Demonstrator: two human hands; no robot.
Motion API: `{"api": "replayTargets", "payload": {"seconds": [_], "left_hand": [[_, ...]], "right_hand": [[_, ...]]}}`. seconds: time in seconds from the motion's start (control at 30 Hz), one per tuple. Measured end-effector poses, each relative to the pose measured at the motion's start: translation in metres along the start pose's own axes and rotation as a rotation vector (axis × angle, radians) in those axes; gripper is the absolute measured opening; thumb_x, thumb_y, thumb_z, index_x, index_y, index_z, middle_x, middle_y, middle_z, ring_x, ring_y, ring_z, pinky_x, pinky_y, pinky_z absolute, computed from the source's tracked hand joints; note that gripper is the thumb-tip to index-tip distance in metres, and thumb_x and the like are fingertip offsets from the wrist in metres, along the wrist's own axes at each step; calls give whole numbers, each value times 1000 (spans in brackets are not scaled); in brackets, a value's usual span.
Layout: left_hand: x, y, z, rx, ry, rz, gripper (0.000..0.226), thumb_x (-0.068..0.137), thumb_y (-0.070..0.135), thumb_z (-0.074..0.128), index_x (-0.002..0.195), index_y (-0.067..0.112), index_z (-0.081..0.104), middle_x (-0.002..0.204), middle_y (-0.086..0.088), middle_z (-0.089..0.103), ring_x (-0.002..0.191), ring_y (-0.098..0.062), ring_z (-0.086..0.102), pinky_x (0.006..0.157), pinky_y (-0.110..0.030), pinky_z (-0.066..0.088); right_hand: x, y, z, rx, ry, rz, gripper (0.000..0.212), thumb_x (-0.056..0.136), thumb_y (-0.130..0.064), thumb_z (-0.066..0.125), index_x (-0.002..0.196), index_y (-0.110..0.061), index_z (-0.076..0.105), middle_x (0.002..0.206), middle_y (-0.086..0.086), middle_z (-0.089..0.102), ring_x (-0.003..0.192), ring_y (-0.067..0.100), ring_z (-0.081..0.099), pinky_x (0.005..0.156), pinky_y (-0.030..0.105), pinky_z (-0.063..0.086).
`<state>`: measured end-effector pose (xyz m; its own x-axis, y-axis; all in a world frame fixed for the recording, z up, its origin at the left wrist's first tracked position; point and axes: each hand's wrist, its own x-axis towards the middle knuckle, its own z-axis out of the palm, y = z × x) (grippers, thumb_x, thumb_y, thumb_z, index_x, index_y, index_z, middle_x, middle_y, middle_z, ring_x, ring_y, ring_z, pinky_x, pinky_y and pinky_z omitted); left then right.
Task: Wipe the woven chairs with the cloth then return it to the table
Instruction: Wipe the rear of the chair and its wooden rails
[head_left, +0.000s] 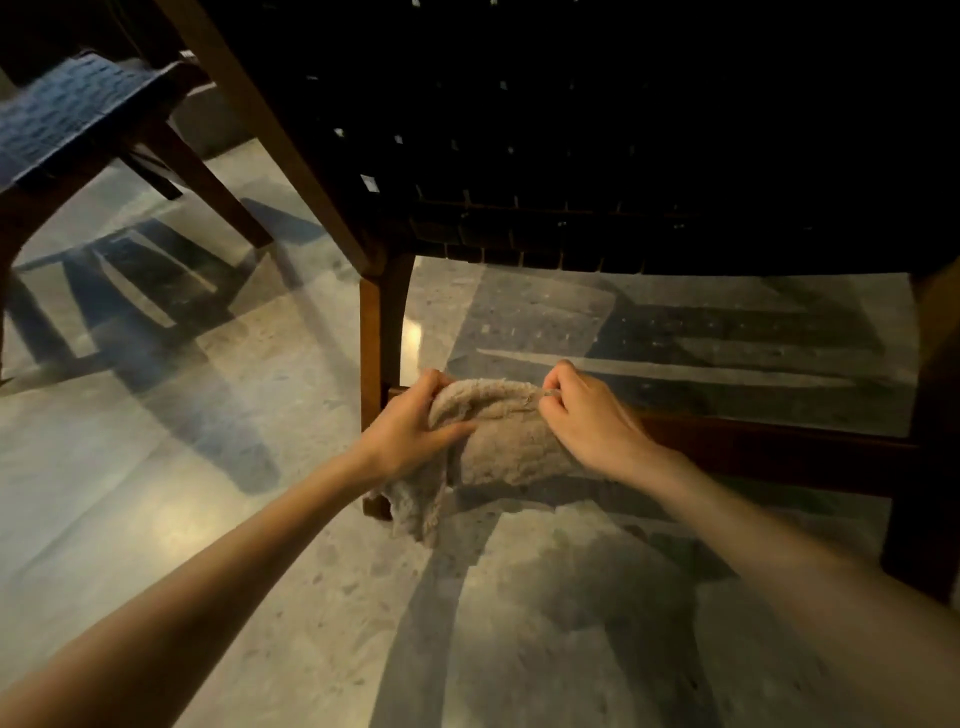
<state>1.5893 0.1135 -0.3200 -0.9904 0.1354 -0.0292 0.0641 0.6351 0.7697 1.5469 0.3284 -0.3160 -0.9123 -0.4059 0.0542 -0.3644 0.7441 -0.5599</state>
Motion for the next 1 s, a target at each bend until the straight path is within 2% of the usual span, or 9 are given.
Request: {"api": "replayTargets", "payload": {"seconds": [0.07,0.17,0.3,0.5,0.6,0.7,0.8,0.9,1.0], "left_hand": [[7,-12,-15,213,27,36,15,86,21,67,95,28,57,91,12,60,84,-4,60,67,-15,50],[16,-23,-33,458,65,76,16,87,18,64,103,19,66,98,3,65,83,-2,53,66,-5,38],[20,-26,-36,606,280,156,36,83,17,69,116,20,56,114,-1,59,99,-12,52,84,-20,43],[16,-41,-9,909,200,220,55,78,23,74,128,16,50,127,-7,48,106,-22,45,90,-30,39],[13,-53,-3,951,113,163,58,84,22,69,136,11,47,136,-8,48,120,-24,47,101,-33,39],[17,-59,-5,1044,131,152,52,82,16,71,131,7,55,132,-12,55,119,-28,52,100,-36,42],[21,-66,9,1072,140,102,55,97,26,49,144,4,32,146,-11,38,133,-27,35,112,-34,27],[18,-73,27,961,142,47,72,99,48,26,149,1,5,157,-17,12,145,-32,8,114,-34,-10],[17,-79,31,943,139,46,79,96,56,25,150,4,1,158,-16,5,146,-29,-2,111,-35,-16]], "right_hand": [[9,1,3,-70,47,-15,18,94,-26,50,76,-22,49,83,-5,53,81,13,51,67,29,41],[20,4,7,-1,20,47,25,92,-27,53,68,-24,48,65,-6,51,63,11,51,54,26,38],[32,8,16,42,56,34,8,97,-17,42,102,-23,44,70,-4,51,54,9,47,46,20,30],[38,3,48,-502,78,-53,60,81,1,51,130,-27,32,142,13,28,121,31,31,100,40,27],[35,-4,72,-612,20,-154,59,89,-18,51,144,-22,30,158,8,8,140,34,16,113,51,10],[39,-7,88,-618,-67,-238,66,94,-24,46,151,-12,14,160,6,4,145,26,9,117,44,-2],[41,0,92,-584,-85,-288,72,98,-36,39,152,-13,-4,159,10,7,141,27,20,117,43,9],[41,7,94,-731,-76,-341,84,96,-54,38,149,-22,-19,153,14,17,120,31,37,100,43,32],[43,12,96,-792,-14,-359,87,92,-59,40,150,-22,-15,139,12,33,107,28,42,88,38,36]]}}
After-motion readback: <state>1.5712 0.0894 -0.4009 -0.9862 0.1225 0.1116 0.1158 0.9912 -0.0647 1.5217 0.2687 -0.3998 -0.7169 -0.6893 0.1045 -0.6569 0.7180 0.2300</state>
